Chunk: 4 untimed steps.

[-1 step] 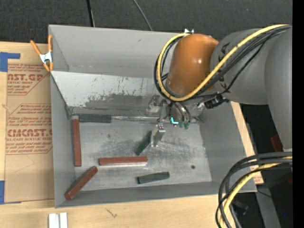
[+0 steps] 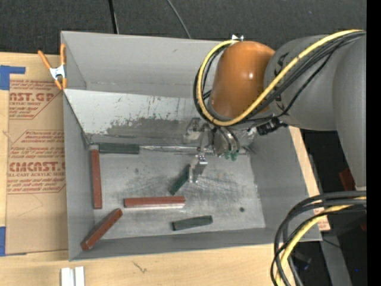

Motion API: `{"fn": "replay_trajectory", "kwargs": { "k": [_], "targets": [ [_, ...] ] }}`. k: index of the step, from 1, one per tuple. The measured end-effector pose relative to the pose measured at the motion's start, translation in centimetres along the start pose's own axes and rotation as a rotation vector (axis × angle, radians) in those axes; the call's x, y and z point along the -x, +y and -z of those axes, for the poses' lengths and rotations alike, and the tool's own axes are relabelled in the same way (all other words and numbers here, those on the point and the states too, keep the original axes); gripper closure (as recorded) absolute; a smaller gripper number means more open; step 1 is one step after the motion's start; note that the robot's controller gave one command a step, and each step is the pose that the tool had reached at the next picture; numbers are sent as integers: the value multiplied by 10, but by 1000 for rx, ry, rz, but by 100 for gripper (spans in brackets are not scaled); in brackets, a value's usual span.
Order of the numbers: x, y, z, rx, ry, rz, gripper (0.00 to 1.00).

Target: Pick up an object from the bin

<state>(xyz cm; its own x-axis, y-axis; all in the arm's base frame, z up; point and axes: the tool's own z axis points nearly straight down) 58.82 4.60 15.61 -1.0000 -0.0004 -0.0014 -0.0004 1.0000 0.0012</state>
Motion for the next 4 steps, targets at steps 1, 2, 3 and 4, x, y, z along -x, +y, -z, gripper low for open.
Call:
{"fn": "replay_trajectory", "kwargs": {
  "k": [1,2,3,4],
  "targets": [
    [-4,8,-80,-1,0,162,100],
    [-4,7,-80,0,0,162,100],
    [-4,9,8,-1,3,176,0],
    [-2,10,83,-1,2,186,0]
  ]
}}
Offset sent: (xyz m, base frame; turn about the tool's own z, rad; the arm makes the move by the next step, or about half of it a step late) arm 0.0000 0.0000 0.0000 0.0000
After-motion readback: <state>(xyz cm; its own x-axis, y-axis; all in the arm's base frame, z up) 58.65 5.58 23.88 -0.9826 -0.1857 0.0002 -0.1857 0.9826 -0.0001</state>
